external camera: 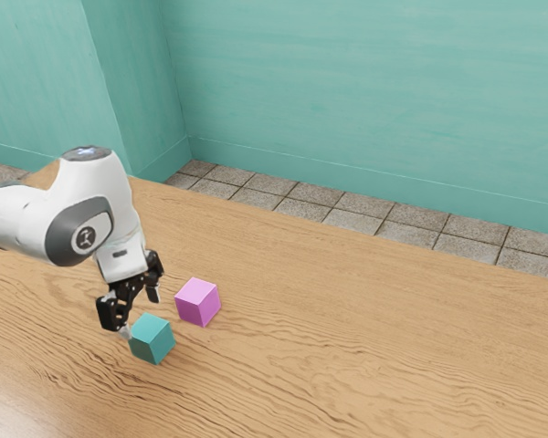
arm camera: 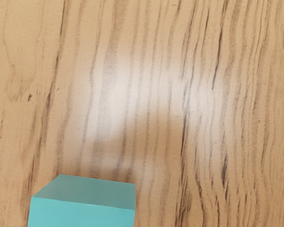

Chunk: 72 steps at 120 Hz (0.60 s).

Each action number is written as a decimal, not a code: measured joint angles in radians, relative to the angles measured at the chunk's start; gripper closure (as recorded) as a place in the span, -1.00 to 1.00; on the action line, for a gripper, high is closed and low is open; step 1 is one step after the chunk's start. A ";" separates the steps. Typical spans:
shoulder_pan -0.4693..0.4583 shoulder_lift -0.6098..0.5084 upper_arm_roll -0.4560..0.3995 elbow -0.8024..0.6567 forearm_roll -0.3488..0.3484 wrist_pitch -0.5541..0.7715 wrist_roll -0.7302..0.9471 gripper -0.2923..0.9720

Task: Pick up the blue block with one arm, and put the blue block on the pink block with one arm

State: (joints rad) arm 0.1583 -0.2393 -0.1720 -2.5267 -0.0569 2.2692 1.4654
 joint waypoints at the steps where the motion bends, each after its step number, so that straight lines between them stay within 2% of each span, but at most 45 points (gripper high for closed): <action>1: 0.002 0.003 0.000 0.000 0.000 0.004 0.003 -0.54; 23: 0.031 0.098 0.000 0.003 0.003 0.076 0.059 -0.54; 72: 0.049 0.230 0.000 0.032 0.009 0.190 0.137 -0.54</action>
State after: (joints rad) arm 0.2072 -0.0092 -0.1718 -2.4947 -0.0479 2.4588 1.6021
